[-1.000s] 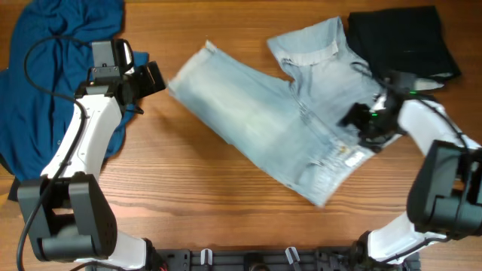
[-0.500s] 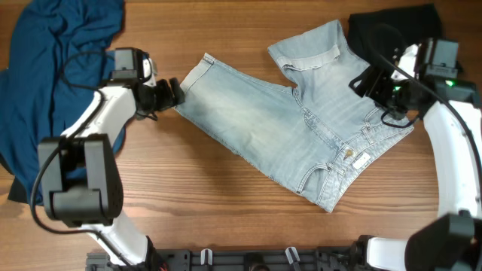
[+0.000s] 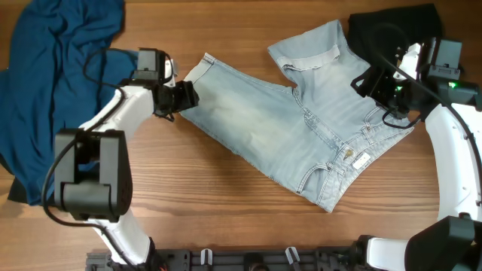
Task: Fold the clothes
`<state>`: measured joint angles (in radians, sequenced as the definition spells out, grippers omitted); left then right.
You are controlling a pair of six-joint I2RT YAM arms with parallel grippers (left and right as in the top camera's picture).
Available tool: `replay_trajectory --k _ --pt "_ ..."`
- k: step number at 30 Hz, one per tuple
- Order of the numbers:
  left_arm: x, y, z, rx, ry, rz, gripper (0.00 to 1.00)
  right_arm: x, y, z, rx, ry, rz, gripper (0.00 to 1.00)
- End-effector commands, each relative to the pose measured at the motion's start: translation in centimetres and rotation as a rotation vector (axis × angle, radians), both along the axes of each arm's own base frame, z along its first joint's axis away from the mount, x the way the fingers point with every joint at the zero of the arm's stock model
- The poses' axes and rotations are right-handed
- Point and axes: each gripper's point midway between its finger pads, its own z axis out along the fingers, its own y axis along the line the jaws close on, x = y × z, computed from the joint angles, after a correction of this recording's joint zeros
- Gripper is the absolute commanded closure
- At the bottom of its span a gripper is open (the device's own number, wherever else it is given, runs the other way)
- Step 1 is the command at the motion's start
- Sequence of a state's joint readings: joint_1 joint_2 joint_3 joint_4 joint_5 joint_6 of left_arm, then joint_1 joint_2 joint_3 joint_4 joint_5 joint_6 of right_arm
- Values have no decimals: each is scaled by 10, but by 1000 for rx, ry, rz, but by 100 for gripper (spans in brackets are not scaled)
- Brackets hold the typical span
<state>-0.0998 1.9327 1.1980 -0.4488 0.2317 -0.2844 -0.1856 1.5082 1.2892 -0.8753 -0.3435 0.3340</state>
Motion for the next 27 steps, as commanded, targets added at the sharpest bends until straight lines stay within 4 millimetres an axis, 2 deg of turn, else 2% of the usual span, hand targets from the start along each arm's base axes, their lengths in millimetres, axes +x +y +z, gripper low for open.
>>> replay_trajectory --k 1,3,4,5,6,10,13,19,23,27 --pt "-10 0 -24 50 65 14 41 2 -1 -2 -20 -7 16 25" --pt "-10 5 -25 70 73 41 64 3 -2 -2 -27 -6 11 25" --pt "-11 12 -26 88 83 77 80 2 -4 -2 -33 -5 8 25" --pt "-13 16 -27 98 93 97 91 2 -4 -3 -37 -3 6 25" --pt "-15 19 -28 101 104 103 96 2 -5 -3 -39 -2 5 25" --pt "-31 36 -33 133 180 152 96 3 -5 -2 -41 -6 5 27" --pt "-53 64 -37 202 278 230 96 4 -5 -2 -43 -9 4 28" --pt "-98 98 -38 213 470 306 96 7 -6 -1 -46 -24 3 29" --pt "-130 97 -33 148 610 316 96 12 -6 -2 -47 -34 5 30" --pt "-147 85 -26 77 684 257 96 18 4 -24 -38 15 36 30"
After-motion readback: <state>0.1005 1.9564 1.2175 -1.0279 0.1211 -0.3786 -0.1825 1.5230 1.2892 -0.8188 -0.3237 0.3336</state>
